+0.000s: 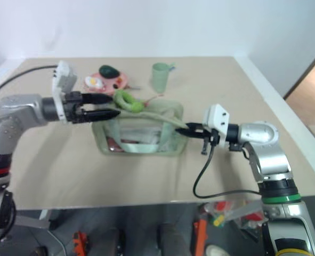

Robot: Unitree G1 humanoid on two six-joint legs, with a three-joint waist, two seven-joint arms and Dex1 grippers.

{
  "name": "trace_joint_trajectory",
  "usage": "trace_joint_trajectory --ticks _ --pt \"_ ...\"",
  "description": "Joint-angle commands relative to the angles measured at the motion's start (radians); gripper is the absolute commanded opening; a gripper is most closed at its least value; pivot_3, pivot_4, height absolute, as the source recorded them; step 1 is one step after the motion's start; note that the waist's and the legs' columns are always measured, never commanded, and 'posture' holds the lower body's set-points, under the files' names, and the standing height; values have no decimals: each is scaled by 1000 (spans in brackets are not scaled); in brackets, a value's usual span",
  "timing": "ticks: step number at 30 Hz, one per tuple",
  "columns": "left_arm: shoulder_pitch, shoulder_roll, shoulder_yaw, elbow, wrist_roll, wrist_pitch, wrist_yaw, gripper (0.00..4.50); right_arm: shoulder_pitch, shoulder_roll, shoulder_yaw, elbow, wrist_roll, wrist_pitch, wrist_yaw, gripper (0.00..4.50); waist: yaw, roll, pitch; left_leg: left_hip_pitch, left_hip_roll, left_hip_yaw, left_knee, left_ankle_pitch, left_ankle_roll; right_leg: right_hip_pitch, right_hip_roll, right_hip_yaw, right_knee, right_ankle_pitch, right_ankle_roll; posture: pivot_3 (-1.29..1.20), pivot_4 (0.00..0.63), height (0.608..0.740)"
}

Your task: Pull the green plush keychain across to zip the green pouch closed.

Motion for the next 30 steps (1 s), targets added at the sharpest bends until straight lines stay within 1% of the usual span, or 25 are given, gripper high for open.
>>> trace_joint_trajectory --ticks 1,4,6,9,11,12,14,15,16,19,21,22,26,27,28,29,30 --pt "49 29 89 -45 -29 23 11 4454 -14 -5 -9 15 -4 -10 11 0 0 0 0 0 0 0 0 0 0 0 0 0 0 0 0 0 150 740" --pt "156 28 147 -73 2 -25 64 4454 -15 -3 -8 16 -2 -11 12 0 0 0 0 0 0 0 0 0 0 0 -1 0 0 0 0 0 150 740" --pt "233 2 181 -120 10 -53 108 4454 -16 1 -5 12 -2 -7 12 0 0 0 0 0 0 0 0 0 0 0 -1 0 0 0 0 0 150 740" --pt "329 -36 191 -187 42 -115 160 4454 -17 5 -1 8 -4 -3 10 0 1 0 0 0 0 0 0 0 0 0 -2 0 0 0 -1 0 150 740" --pt "359 -85 176 -202 67 -168 191 4454 -22 8 3 9 -7 -1 8 0 1 -1 1 0 0 0 1 0 0 0 -1 -1 0 -1 -1 0 150 740" --pt "364 -104 168 -205 65 -174 198 4454 -25 10 4 11 -9 -1 8 0 2 -1 0 1 0 1 1 0 0 1 -2 -1 0 -2 -4 0 150 740" --pt "360 -139 150 -204 71 -187 212 4454 -33 13 6 16 -12 0 9 0 2 -1 1 2 0 1 1 0 0 2 -2 0 0 -2 -4 0 150 740" --pt "357 -154 148 -204 64 -184 216 3900 -36 14 6 17 -14 1 9 0 1 -1 1 1 0 1 1 0 0 1 -2 0 0 -2 -4 0 150 740" --pt "352 -167 140 -199 77 -198 224 3664 -39 14 7 16 -14 4 10 0 0 -1 1 1 0 1 1 0 0 1 -2 0 0 -1 -4 0 150 740" --pt "350 -191 127 -178 97 -219 236 2599 -42 12 10 8 -4 33 19 0 -1 -1 1 2 0 1 1 0 0 1 -1 0 0 1 0 0 150 740" --pt "352 -203 125 -168 101 -230 238 1963 -41 3 9 -19 28 113 26 730 0 -1 1 2 0 1 1 0 0 1 -1 0 0 1 0 0 150 740" --pt "350 -211 128 -165 98 -232 241 1609 -40 -1 7 -39 48 160 28 1004 0 -1 1 2 0 0 1 0 0 1 -1 0 0 1 0 0 150 740" --pt "342 -235 141 -171 79 -221 251 263 -37 -18 -10 -110 73 223 27 2382 1 -1 1 0 0 0 1 0 0 0 -1 0 1 1 0 0 150 740" --pt "343 -237 142 -173 76 -219 253 7 -38 -24 -11 -123 77 236 29 2665 1 -1 1 0 0 0 1 0 0 0 -1 0 1 0 0 0 150 740" --pt "347 -238 140 -177 77 -219 254 0 -55 -37 -13 -172 109 292 33 3054 1 -1 1 0 0 0 1 0 0 0 -1 0 1 0 0 0 150 740" --pt "355 -239 135 -183 79 -218 254 0 -109 -28 -23 -234 169 375 4 3477 2 -1 1 -1 0 0 1 0 0 0 -1 0 1 0 0 0 150 740" --pt "359 -243 132 -188 78 -215 256 0 -167 -20 -26 -284 221 457 -24 3778 -1 0 2 -1 0 0 1 0 0 0 -1 0 1 0 0 0 150 740"
